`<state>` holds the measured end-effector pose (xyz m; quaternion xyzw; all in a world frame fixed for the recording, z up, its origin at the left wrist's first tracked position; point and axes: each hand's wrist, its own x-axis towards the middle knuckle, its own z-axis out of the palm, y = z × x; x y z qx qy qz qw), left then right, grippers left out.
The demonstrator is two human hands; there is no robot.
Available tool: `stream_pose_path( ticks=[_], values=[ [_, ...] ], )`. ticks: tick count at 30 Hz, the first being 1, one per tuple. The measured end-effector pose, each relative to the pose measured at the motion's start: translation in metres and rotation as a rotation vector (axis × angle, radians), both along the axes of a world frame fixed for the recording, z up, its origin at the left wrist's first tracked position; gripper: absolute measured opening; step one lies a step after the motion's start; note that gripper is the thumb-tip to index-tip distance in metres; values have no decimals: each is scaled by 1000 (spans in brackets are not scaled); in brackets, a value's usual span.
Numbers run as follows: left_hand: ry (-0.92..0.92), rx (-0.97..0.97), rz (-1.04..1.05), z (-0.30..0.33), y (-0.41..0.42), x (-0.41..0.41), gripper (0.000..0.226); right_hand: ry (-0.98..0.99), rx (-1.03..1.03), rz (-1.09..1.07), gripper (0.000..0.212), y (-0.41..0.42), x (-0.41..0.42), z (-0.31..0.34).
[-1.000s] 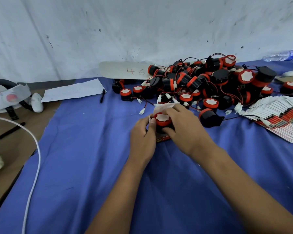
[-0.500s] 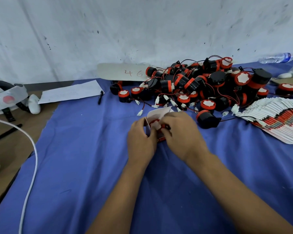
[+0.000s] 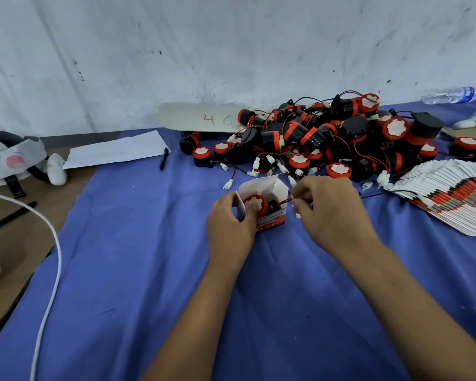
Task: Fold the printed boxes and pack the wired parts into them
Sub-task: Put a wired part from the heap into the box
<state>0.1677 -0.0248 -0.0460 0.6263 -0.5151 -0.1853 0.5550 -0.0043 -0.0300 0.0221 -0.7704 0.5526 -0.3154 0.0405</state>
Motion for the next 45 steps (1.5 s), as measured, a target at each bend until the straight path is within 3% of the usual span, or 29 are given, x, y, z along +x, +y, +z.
stream_pose_path(
  ticks=[2, 5, 10, 15, 17, 21, 24, 27, 33, 36, 40, 43, 45],
  values=[
    [-5, -6, -3, -1, 0, -1, 24, 123, -63, 87, 17, -3, 9, 4],
    [-28, -31, -27, 0, 0, -1, 19, 315, -1, 159, 31, -13, 20, 3],
    [-26, -58, -115, 0, 2, -2, 42, 125, 102, 333, 23, -13, 34, 2],
    [6, -47, -194, 4, 5, 0, 46, 230, 162, 131, 18, -20, 37, 2],
    [6, -30, -255, 5, 6, 2, 37, 216, 210, 146, 21, -20, 38, 6],
    [-21, 50, -408, 5, 6, 10, 47, 270, 415, 241, 8, -23, 37, 20],
    [-106, 74, -322, 2, 1, 9, 53, 283, 441, 218, 24, -26, 40, 25],
    [-114, 81, -277, 0, -1, 9, 51, 261, 452, 193, 8, -27, 45, 23],
    [-105, 94, -295, 3, 1, 12, 54, 316, 412, 40, 37, -32, 50, 24],
    [-102, 95, -277, 2, 1, 12, 69, 382, 428, 26, 38, -33, 50, 27],
    [-295, -26, -181, 3, 5, 10, 104, 504, 338, 42, 20, -33, 52, 25],
    [-578, -183, -110, 5, 8, 2, 95, 519, 327, 20, 20, -34, 54, 23],
    [-668, -165, -116, 5, 10, -2, 80, 544, 308, 47, 18, -36, 52, 23]
  ],
)
